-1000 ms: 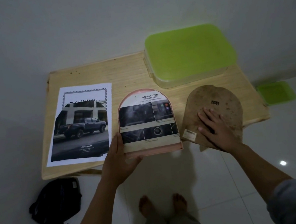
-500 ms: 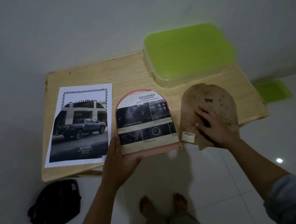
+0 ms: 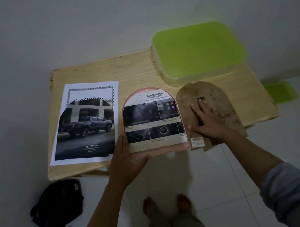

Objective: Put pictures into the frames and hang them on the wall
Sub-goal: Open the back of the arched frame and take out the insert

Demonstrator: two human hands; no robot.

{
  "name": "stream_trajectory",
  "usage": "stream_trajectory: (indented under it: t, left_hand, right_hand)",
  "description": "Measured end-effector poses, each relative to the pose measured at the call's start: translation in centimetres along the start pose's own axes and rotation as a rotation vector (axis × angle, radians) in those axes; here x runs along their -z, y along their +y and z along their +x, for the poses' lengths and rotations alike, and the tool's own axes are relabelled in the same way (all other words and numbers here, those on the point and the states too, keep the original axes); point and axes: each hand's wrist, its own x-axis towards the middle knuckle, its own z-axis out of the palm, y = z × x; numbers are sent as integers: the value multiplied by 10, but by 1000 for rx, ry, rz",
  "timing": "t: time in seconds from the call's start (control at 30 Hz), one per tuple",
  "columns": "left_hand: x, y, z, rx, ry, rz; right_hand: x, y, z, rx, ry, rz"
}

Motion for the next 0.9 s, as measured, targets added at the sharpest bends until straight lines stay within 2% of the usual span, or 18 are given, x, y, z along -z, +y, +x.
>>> stream_trajectory:
  t: [0.13, 0.27, 0.33, 0.43, 0.67, 0.8, 0.9]
  left_hand:
    - [-1, 2, 2, 21, 2, -9]
    - [-1, 7, 3, 62, 3, -40]
    - [0, 9, 3, 71, 1, -53]
    - [1, 10, 4, 86, -11, -62]
    - [1, 10, 4, 61, 15, -85]
    - [2, 10, 4, 60, 14, -97]
    - [1, 9, 5, 65, 18, -104]
  right_hand:
    - [7, -8, -2, -29, 18, 56]
    - [-10, -33, -19, 52, 224, 308]
    - [-27, -55, -32, 128, 225, 430]
    - [-54, -74, -39, 185, 271, 356]
    - [-88, -97, -30, -66, 329, 81]
    - [-93, -105, -27, -83, 311, 186]
    - [-95, -103, -24, -99, 361, 244]
